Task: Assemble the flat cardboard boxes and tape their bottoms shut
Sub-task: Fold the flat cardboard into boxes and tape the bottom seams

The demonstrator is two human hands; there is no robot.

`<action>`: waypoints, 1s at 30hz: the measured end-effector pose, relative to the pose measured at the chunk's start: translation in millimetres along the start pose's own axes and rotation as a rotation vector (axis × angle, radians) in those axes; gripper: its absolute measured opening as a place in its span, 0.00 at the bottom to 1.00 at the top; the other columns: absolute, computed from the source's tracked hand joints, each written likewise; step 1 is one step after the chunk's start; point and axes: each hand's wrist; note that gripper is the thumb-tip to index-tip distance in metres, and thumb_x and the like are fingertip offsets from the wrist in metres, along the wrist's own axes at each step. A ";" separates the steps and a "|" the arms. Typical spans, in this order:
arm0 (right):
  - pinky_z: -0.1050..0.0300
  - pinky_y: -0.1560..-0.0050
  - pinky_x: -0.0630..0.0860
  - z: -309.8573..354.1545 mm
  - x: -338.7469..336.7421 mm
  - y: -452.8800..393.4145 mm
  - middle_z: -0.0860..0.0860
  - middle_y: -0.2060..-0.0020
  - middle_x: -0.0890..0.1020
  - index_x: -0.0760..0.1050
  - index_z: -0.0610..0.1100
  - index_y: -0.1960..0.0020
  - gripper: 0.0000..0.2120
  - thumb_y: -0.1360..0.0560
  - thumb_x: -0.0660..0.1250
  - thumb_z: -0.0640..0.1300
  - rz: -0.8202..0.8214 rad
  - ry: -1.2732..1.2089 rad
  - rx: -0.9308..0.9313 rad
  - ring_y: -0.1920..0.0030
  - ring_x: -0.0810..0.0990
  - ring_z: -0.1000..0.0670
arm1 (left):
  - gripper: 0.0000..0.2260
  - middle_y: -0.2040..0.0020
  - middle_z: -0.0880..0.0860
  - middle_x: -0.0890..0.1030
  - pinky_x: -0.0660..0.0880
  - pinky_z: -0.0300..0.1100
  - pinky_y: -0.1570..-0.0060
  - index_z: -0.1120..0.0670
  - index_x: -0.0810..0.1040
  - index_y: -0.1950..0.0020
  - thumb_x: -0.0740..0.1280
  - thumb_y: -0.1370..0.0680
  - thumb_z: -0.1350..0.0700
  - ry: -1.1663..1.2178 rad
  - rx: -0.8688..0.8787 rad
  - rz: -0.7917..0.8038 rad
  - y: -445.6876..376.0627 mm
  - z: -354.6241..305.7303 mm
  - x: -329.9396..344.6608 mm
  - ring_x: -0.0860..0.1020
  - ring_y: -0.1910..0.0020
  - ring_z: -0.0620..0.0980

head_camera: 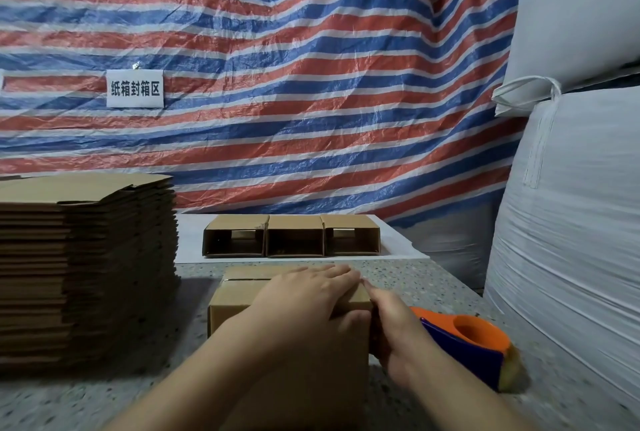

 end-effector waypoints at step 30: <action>0.61 0.26 0.54 -28.5 1.0 21.9 0.65 0.24 0.56 0.48 0.59 0.19 0.38 0.28 0.49 0.67 0.105 0.399 -0.578 0.25 0.54 0.64 | 0.35 0.26 0.42 0.65 0.60 0.38 0.31 0.47 0.61 0.22 0.57 0.27 0.34 0.898 -0.573 -0.565 86.7 40.5 12.9 0.62 0.30 0.37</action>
Point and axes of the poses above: each hand's wrist, its own y-axis away from the middle knuckle, its own x-axis out of the palm, z = x × y
